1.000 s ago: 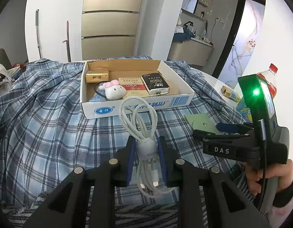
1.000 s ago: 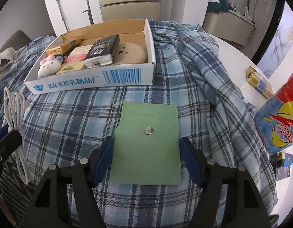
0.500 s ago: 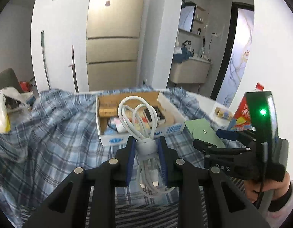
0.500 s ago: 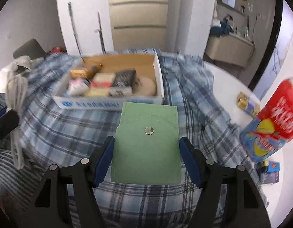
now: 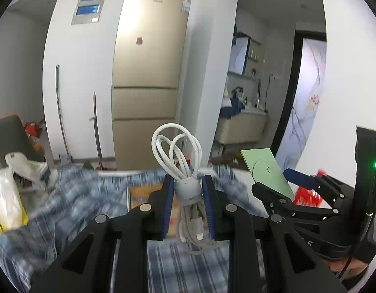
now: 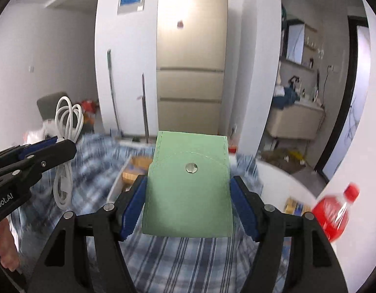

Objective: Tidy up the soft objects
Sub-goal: 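Lift the cable and green pad and carry them over the white box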

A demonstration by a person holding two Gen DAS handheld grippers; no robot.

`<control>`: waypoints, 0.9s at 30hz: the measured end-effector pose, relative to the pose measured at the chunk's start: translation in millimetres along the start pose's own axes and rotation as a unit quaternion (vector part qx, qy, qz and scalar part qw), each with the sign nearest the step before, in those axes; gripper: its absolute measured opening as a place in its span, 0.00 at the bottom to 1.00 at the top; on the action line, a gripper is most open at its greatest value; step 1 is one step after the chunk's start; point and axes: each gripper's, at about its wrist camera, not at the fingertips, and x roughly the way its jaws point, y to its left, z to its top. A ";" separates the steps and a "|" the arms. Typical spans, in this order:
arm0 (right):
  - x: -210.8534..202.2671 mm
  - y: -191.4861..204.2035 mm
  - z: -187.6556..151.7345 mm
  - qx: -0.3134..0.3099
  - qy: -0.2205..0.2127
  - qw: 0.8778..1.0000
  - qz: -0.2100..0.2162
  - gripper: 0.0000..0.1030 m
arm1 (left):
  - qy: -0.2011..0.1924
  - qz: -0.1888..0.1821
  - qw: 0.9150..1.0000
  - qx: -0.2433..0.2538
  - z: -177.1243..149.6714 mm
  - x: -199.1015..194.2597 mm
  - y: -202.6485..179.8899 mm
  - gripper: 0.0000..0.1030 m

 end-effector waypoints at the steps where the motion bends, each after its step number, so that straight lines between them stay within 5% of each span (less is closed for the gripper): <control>1: 0.6 -1.4 8.7 0.004 -0.008 1.000 -0.001 0.66 | -0.003 -0.003 1.000 -0.002 8.7 1.4 0.5 0.25; 4: 8.4 -4.9 34.7 0.021 -0.025 0.999 -0.001 0.66 | -0.003 -0.023 1.000 -0.001 33.8 5.4 3.9 0.25; 13: 41.2 -14.2 67.5 0.056 -0.042 0.998 0.004 0.66 | -0.003 -0.002 1.000 -0.005 60.7 40.8 18.5 0.25; 27: 110.9 -3.6 41.7 0.049 -0.001 0.999 0.014 0.66 | 0.056 -0.005 0.998 -0.024 5.4 124.0 61.7 0.25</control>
